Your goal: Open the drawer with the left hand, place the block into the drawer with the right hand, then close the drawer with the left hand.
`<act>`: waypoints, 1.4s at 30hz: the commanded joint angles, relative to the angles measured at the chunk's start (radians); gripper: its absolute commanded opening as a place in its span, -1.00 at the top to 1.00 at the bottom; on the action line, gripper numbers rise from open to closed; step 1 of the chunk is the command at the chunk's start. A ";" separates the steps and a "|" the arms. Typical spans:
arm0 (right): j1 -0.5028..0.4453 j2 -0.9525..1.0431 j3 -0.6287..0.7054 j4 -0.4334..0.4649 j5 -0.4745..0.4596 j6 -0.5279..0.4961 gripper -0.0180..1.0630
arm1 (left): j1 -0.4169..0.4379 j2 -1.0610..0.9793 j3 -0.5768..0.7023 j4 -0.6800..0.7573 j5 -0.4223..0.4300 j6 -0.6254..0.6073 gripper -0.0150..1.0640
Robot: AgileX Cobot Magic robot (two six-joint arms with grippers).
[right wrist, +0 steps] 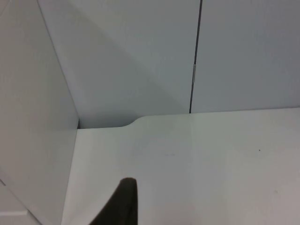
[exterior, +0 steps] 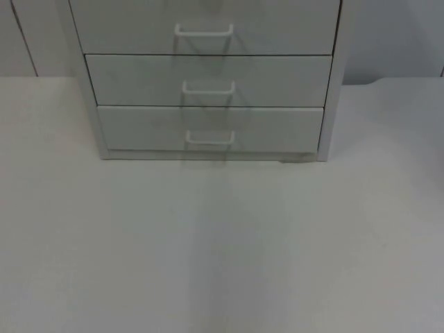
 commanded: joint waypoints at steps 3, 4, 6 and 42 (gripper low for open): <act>-0.002 -0.007 0.005 0.017 -0.005 0.000 -0.98 | -0.002 -0.013 0.032 -0.026 0.083 -0.006 0.97; -0.002 -0.007 0.005 0.016 -0.002 0.000 -0.98 | -0.002 -0.013 0.032 -0.030 0.112 -0.006 0.97; -0.002 -0.007 0.005 0.016 -0.001 0.000 -0.98 | -0.002 -0.013 0.032 -0.024 0.123 -0.006 0.97; -0.002 -0.029 0.005 0.019 0.021 -0.023 -0.98 | -0.002 0.042 0.032 -0.024 0.142 -0.115 0.44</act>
